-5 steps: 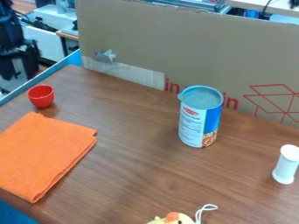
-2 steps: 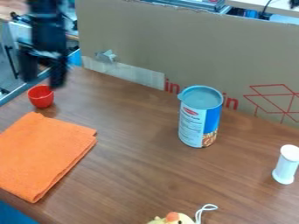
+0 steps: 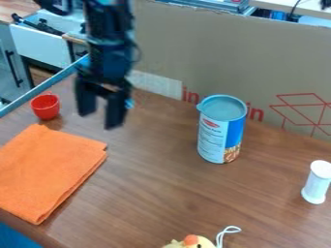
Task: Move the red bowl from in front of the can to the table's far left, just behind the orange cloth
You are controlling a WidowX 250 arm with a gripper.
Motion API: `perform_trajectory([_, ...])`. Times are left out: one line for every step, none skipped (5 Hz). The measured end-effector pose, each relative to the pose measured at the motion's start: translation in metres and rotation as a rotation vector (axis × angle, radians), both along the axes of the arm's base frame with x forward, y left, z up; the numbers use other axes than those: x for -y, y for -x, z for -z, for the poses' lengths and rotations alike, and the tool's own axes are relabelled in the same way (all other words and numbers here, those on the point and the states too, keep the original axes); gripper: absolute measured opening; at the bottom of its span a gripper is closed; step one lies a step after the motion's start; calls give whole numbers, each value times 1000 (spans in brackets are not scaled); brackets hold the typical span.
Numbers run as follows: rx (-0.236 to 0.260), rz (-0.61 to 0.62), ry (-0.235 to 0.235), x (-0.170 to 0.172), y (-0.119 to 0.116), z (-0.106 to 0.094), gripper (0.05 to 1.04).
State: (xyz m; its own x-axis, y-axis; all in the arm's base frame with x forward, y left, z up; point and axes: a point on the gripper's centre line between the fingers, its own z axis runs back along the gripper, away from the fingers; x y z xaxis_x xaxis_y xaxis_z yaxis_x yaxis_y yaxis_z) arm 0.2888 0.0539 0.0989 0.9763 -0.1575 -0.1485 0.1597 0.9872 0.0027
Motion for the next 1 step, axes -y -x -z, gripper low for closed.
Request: perform_trajectory([-3,60,38,47,11,3,1001])
